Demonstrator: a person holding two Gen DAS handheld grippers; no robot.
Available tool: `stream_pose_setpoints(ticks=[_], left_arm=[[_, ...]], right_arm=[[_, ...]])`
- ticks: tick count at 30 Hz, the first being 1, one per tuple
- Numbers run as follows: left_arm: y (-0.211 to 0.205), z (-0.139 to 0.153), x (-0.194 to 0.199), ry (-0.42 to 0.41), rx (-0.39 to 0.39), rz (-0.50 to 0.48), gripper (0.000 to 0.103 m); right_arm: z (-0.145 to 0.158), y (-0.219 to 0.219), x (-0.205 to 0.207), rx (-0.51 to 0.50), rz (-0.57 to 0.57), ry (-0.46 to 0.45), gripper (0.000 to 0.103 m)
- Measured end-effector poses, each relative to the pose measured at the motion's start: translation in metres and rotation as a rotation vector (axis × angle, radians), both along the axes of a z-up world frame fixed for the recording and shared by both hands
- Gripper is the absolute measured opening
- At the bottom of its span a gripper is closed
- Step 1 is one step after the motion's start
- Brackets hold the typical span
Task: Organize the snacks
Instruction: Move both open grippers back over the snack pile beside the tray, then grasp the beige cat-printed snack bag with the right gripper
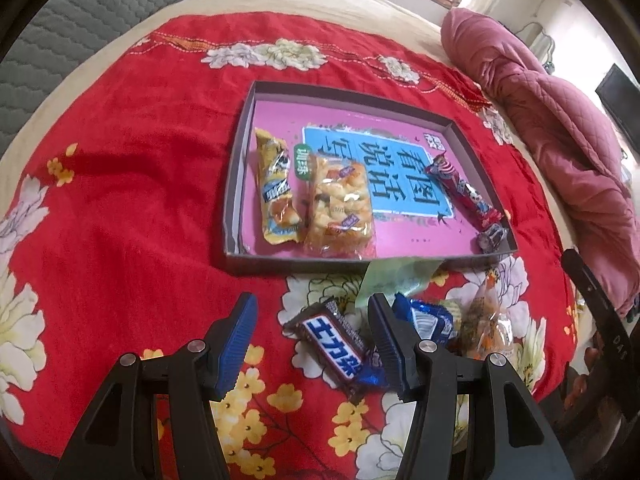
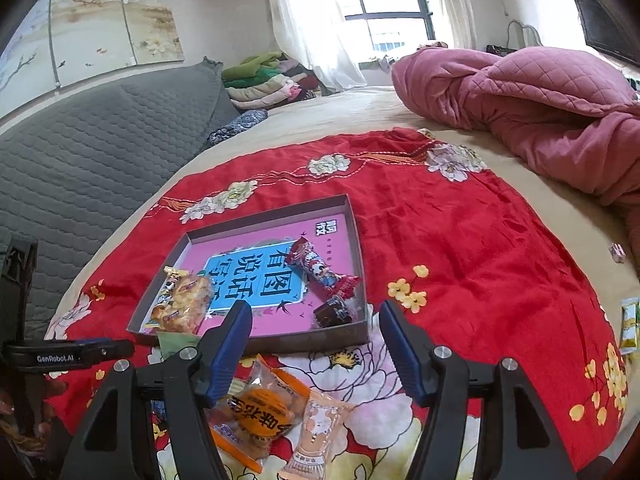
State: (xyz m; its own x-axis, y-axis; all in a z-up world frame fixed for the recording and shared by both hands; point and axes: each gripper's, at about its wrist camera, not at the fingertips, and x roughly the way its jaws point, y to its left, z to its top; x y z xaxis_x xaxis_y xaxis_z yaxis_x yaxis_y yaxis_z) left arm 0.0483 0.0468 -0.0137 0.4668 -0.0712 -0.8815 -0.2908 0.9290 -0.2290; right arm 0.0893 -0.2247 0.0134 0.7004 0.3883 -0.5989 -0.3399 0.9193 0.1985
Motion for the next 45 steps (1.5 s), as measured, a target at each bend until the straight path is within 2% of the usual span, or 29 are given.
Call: stream_pose_setpoints(ticks=[23, 38, 45], left_arm=[[0.009, -0.023, -0.013, 0.074, -0.099, 0.018, 0.059], [0.0, -0.033, -0.01, 0.096, -0.112, -0.01, 0.059], [-0.006, -0.036, -0.01, 0.1, -0.116, -0.013, 0.059]], right_arm=[[-0.015, -0.003, -0.01, -0.035, -0.017, 0.088, 0.066], [-0.048, 0.0, -0.014, -0.146, -0.037, 0.245, 0.066], [-0.066, 0.013, -0.016, -0.227, -0.001, 0.303, 0.066]])
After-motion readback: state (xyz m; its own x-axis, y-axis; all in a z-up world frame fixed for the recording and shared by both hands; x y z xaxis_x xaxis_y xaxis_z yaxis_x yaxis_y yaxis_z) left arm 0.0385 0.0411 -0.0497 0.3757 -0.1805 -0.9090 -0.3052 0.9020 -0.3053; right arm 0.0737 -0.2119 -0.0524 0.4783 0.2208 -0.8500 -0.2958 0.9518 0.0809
